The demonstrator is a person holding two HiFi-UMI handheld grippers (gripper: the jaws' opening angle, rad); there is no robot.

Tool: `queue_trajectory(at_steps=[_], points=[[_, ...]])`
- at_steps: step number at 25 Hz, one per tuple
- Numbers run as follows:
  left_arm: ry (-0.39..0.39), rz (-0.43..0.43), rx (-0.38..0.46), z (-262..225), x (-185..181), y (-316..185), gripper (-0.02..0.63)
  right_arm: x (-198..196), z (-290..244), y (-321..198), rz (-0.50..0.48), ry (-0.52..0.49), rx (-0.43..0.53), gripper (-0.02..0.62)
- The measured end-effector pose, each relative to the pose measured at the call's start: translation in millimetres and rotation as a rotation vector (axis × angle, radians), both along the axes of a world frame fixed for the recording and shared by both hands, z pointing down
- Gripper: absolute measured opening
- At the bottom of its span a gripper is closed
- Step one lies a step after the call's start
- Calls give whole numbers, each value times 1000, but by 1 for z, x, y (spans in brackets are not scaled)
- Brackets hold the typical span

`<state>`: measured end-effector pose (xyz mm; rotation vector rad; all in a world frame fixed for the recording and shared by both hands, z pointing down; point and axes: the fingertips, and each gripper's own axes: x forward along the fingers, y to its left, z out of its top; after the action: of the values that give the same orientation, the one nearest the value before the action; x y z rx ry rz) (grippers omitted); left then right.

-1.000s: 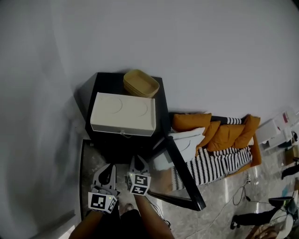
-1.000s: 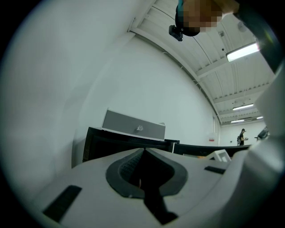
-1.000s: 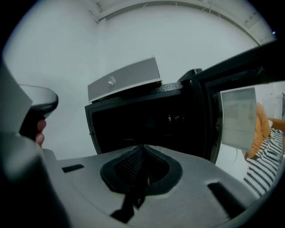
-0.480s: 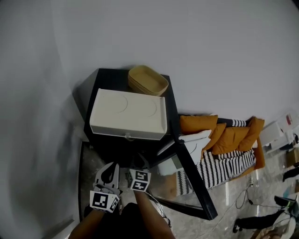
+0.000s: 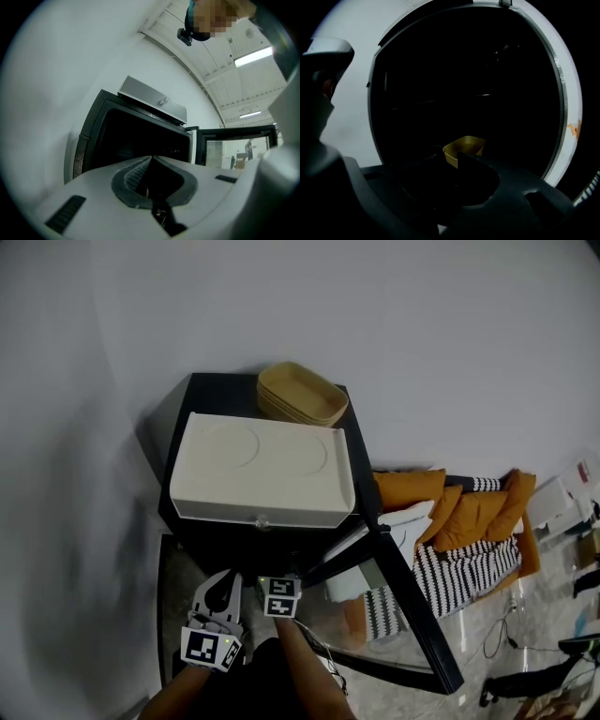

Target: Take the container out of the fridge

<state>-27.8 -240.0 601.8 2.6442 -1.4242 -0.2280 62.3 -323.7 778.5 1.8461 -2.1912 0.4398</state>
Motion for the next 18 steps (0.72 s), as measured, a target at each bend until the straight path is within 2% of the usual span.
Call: queue_trajectory(at_steps=[7, 11, 18], points=[[11, 23, -3, 23, -1, -17, 5, -15, 21, -25, -99, 150, 7, 88], [13, 38, -7, 28, -1, -25, 5, -15, 35, -38, -141, 209, -39, 101], [18, 58, -11, 31, -6, -40, 5, -17, 45, -56, -219, 396, -77, 110]])
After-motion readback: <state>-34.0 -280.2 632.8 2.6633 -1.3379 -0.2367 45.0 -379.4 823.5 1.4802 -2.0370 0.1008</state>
